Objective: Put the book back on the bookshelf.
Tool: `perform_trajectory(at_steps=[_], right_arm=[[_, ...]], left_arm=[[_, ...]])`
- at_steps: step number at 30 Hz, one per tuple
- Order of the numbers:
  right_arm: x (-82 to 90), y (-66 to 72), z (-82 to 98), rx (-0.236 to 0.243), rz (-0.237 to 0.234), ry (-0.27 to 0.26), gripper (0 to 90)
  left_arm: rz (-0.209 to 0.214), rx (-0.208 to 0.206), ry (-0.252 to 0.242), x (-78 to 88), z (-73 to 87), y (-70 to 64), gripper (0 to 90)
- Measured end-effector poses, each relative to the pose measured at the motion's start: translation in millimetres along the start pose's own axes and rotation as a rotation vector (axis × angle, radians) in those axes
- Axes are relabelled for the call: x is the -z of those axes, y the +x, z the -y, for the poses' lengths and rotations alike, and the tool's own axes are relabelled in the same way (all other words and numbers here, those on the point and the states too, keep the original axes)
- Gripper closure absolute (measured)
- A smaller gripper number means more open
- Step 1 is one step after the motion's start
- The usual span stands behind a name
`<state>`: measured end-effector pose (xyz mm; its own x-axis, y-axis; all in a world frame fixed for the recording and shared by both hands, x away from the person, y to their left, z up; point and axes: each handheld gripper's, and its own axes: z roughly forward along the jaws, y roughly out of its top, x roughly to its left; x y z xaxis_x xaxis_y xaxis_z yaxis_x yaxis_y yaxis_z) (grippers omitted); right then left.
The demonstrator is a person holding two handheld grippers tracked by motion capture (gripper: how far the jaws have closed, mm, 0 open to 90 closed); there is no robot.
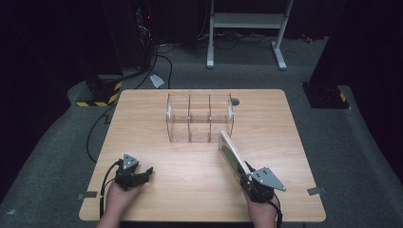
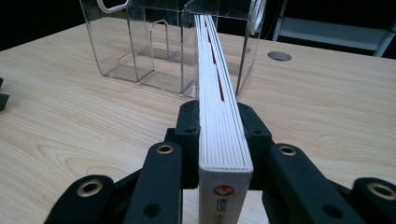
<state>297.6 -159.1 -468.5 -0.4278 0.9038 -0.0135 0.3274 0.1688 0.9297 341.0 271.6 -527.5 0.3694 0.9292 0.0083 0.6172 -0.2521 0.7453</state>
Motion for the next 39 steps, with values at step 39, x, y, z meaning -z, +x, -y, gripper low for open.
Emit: perform_trajectory(at_steps=[39], right_arm=[[-9.0,8.4,-24.2,0.009,0.043,-0.027,75.6]], left_arm=[[0.003,0.0,-0.001,0.4,1.0,-1.7,30.2]])
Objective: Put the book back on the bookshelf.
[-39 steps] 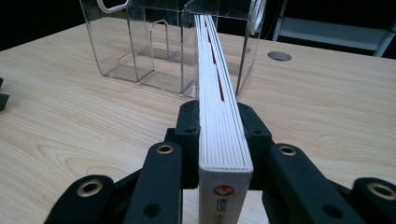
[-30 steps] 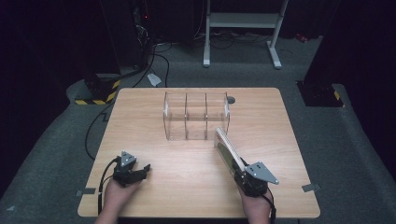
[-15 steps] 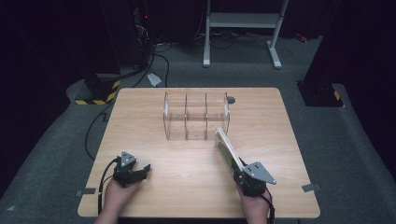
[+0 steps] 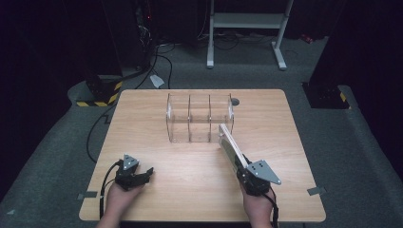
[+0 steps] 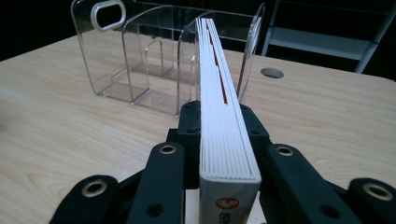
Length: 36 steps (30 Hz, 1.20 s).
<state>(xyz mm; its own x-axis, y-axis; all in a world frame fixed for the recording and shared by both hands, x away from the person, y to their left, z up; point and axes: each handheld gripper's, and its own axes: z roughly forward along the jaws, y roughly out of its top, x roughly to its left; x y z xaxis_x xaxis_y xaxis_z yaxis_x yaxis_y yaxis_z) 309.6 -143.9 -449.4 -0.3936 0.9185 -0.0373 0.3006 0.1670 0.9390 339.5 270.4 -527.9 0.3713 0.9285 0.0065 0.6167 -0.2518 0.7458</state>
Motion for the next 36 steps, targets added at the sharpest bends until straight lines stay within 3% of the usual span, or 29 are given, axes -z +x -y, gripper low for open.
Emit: perform_trajectory(at_steps=[13,18,25,36], right_arm=[[-33.4,-0.3,-26.2,-0.019,0.04,-0.022,75.6],[-49.9,1.2,-32.9,-0.018,0.037,-0.008,75.7],[-74.5,1.9,-39.0,-0.026,0.064,0.004,75.6],[-97.7,1.5,-43.2,-0.038,0.093,0.013,75.6]], left_arm=[[0.0,-0.002,-0.002,0.1,0.2,0.0,30.3],[-0.001,-0.003,-0.002,0.1,0.2,0.1,30.3],[0.0,0.0,-0.004,0.0,0.2,-0.1,30.3],[-0.001,-0.004,-0.003,0.2,0.2,0.1,30.4]])
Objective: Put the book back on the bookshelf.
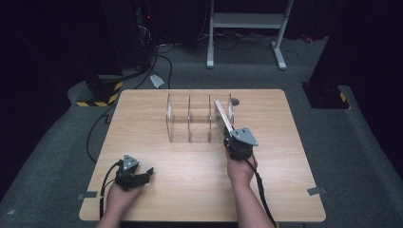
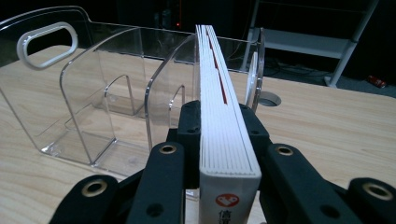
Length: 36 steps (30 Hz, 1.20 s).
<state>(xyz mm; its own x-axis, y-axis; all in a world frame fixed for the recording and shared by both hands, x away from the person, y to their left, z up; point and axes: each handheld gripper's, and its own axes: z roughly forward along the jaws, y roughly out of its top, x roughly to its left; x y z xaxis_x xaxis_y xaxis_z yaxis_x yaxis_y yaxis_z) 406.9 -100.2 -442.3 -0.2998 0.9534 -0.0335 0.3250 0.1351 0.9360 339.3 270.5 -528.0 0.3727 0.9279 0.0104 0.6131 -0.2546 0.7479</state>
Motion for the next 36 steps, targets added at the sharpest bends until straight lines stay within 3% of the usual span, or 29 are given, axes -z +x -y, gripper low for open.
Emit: perform_trajectory(at_steps=[15,36], right_arm=[[-21.3,2.7,-5.7,0.007,0.028,0.006,75.6],[-30.2,3.7,-3.9,0.017,0.045,0.011,75.6]], left_arm=[[0.003,0.002,0.0,-0.1,0.0,0.0,30.5],[0.004,0.002,-0.001,-0.1,0.1,0.1,30.5]])
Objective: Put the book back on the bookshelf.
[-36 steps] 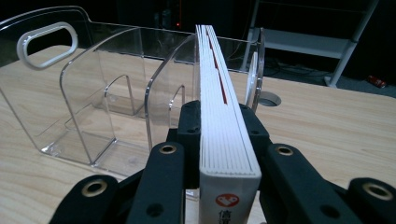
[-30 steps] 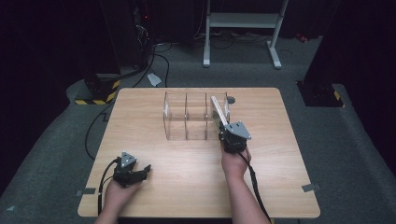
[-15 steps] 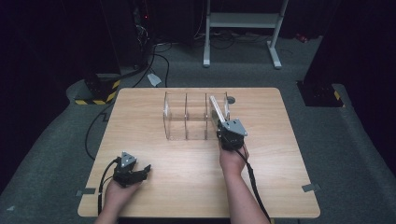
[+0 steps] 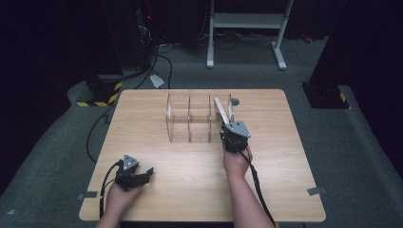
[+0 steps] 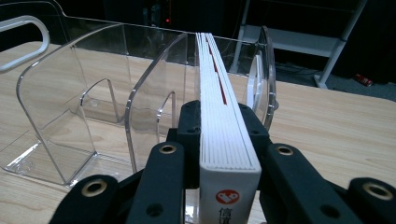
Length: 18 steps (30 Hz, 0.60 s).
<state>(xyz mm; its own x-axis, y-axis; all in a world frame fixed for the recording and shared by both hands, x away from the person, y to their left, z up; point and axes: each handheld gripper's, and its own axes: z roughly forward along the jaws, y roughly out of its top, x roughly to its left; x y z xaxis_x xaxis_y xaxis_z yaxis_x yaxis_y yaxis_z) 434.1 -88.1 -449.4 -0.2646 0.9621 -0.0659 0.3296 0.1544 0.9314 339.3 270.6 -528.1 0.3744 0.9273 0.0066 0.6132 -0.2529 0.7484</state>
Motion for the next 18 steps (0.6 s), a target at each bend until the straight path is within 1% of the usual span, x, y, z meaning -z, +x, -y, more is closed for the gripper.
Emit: perform_trajectory(at_steps=[6,9,12,17,18], right_arm=[[0.0,-0.6,-0.3,-0.012,0.005,-0.007,75.6],[-0.4,-0.9,-0.5,-0.007,0.01,-0.012,75.5],[-1.6,-1.0,0.5,-0.013,0.01,-0.006,75.5],[-1.4,-0.7,2.9,-0.007,0.013,-0.007,75.3],[-0.7,-0.5,3.4,-0.015,0.015,0.0,75.2]], left_arm=[[0.0,0.0,0.0,0.0,0.0,0.0,30.5],[-0.001,-0.001,0.0,0.1,0.0,-0.1,30.6],[0.0,-0.001,0.0,0.1,0.0,0.0,30.6],[-0.001,-0.001,0.0,0.1,0.0,0.0,30.5],[-0.001,-0.001,0.0,0.1,0.0,-0.1,30.6]])
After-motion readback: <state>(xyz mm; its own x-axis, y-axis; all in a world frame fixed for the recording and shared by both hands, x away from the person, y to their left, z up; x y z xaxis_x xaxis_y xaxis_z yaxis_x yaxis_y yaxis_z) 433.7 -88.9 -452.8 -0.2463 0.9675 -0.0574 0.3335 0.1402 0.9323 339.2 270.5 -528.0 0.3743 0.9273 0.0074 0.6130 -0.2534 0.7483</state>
